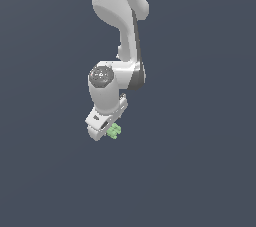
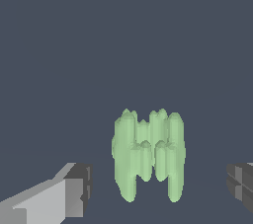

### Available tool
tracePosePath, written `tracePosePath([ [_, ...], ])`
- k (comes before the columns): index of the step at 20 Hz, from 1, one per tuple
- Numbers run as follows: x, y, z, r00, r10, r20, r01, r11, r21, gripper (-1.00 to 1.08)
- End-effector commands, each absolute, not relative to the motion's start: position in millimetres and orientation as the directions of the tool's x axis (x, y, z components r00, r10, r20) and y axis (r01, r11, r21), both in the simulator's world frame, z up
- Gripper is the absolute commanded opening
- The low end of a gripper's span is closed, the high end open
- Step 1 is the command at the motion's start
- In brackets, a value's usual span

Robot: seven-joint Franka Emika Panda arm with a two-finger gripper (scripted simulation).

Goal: Pick up the object and move it to a goal position.

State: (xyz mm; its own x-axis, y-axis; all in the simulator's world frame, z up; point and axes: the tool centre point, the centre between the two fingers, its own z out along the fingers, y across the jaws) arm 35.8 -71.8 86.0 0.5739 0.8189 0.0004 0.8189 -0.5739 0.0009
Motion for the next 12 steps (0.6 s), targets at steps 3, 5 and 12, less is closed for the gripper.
tracePosePath([
  [3, 34.7, -71.6, 65.5, 0.572, 0.82, 0.0, 0.82, -0.572, 0.0, 1.0],
  [5, 34.4, -71.5, 54.3, 0.571, 0.821, 0.0, 0.821, -0.571, 0.0, 1.0],
  [12, 35.6, -71.8, 41.1, 0.571, 0.821, 0.0, 0.821, -0.571, 0.0, 1.0],
])
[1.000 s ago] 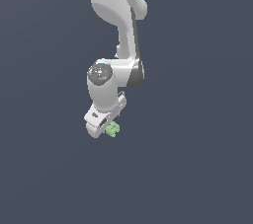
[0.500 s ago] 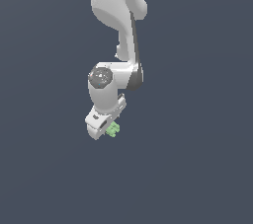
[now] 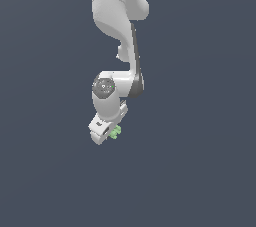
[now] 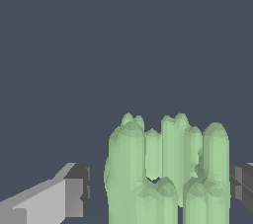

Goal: Pick up the object and move it to a goal position.

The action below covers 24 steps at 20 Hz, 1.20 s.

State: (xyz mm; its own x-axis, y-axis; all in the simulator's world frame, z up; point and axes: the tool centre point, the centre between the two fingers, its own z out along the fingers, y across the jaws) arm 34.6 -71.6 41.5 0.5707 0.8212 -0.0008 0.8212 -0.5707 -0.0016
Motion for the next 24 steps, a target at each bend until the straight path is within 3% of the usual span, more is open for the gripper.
tracePosePath([
  [1, 35.6, -71.8, 41.1, 0.571, 0.821, 0.0, 0.821, -0.571, 0.0, -1.0],
  [15, 38.9, -72.8, 45.9, 0.58, 0.815, 0.002, 0.815, -0.58, 0.008, -1.0],
  [24, 66.7, -81.0, 89.5, 0.661, 0.75, 0.026, 0.747, -0.661, 0.077, -1.0],
])
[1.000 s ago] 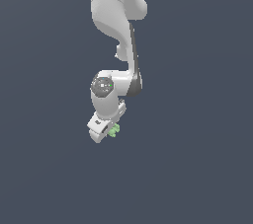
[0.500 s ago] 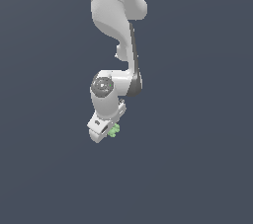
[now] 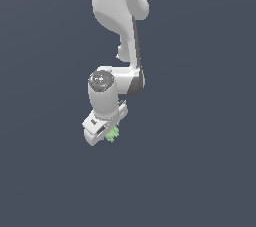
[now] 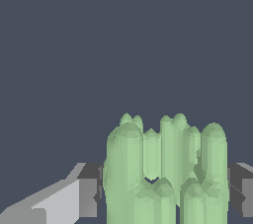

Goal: Pick up the object and move it to a goal position.

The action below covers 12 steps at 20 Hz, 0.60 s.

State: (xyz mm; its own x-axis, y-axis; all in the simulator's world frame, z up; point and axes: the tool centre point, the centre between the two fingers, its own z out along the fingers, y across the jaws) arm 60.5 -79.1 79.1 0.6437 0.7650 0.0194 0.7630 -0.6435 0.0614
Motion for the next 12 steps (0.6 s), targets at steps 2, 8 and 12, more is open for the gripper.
tracePosePath([
  [2, 75.6, -84.4, 105.4, 0.687, 0.725, 0.036, 0.72, -0.687, 0.101, -1.0],
  [8, 103.8, -98.7, 166.5, 0.775, 0.626, 0.08, 0.606, -0.774, 0.186, -1.0],
  [12, 118.9, -109.9, 211.0, 0.826, 0.551, 0.117, 0.514, -0.823, 0.241, -1.0],
])
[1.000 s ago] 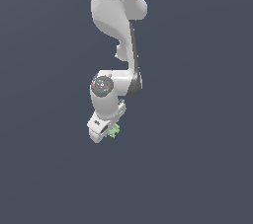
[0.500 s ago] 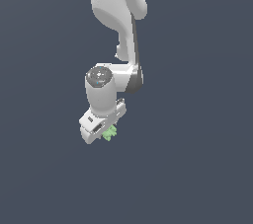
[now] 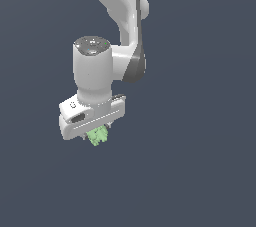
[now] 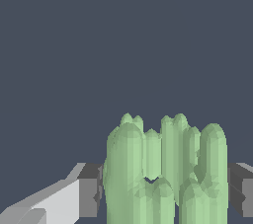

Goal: Pick up the object and move it to a goal position.

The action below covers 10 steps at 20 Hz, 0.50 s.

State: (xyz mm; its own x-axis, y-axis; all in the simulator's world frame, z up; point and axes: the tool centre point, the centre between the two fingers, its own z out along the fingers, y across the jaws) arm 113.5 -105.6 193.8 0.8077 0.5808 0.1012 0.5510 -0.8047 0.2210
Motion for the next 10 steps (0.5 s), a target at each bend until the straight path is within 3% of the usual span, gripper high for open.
tracePosePath([
  [1, 122.0, -112.7, 222.1, 0.838, 0.532, 0.126, 0.491, -0.833, 0.254, -1.0],
  [10, 138.1, -136.8, 317.1, 0.906, 0.365, 0.215, 0.277, -0.895, 0.35, -1.0],
])
